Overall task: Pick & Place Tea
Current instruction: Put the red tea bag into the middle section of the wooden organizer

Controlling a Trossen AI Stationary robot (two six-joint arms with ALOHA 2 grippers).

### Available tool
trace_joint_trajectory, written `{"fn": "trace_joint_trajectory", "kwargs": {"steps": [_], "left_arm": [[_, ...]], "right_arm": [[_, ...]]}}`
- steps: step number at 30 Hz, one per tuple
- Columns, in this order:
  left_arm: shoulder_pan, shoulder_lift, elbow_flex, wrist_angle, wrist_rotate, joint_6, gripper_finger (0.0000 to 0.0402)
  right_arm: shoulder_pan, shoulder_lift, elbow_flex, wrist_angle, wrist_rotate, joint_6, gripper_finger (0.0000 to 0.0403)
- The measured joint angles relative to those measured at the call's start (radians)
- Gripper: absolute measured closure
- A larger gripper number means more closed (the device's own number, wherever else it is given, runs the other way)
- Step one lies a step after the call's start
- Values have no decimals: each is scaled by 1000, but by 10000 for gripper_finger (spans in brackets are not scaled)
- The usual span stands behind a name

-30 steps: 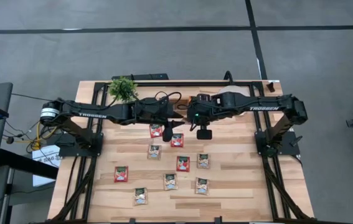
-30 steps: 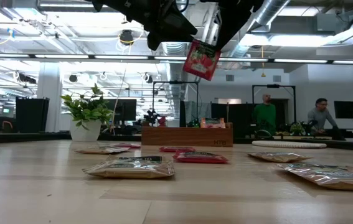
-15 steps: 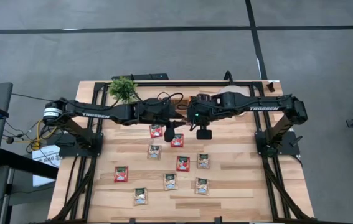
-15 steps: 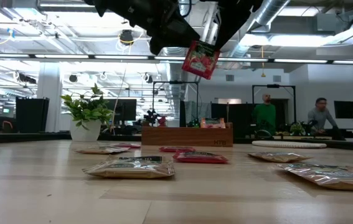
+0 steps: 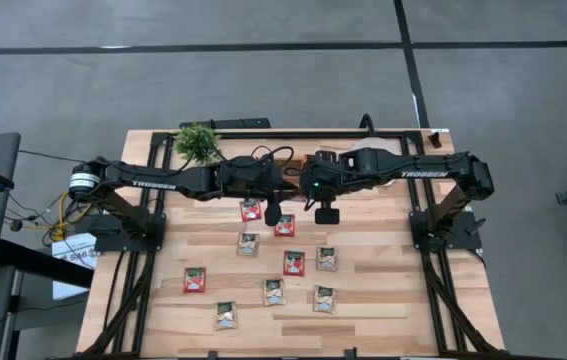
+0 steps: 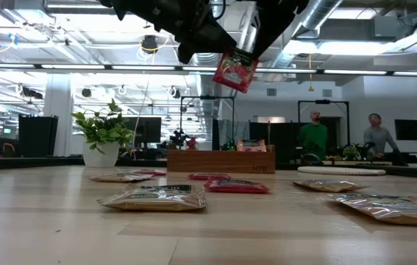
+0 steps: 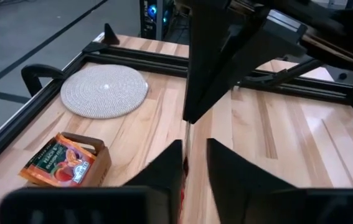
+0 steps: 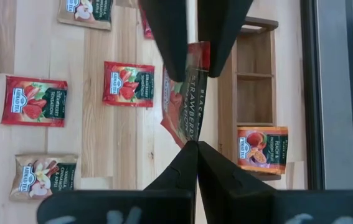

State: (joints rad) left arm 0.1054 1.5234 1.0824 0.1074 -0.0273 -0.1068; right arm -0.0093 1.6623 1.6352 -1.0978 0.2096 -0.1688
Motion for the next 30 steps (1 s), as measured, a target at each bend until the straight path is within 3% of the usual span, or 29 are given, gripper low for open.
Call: {"fn": "trace_joint_trajectory", "kwargs": {"steps": [3,6,23,30], "left_arm": [[0,0,0,0,0,-2,388],[0,0,0,0,-5,-13,399],[0,0,0,-35,-54,6,401],[11,-1,0,-50,-75,9,401]], "right_arm": [[0,0,0,7,0,0,403],[0,0,0,7,0,0,403],[0,0,0,12,0,11,402],[0,-40,-2,-25,0,3,359]]}}
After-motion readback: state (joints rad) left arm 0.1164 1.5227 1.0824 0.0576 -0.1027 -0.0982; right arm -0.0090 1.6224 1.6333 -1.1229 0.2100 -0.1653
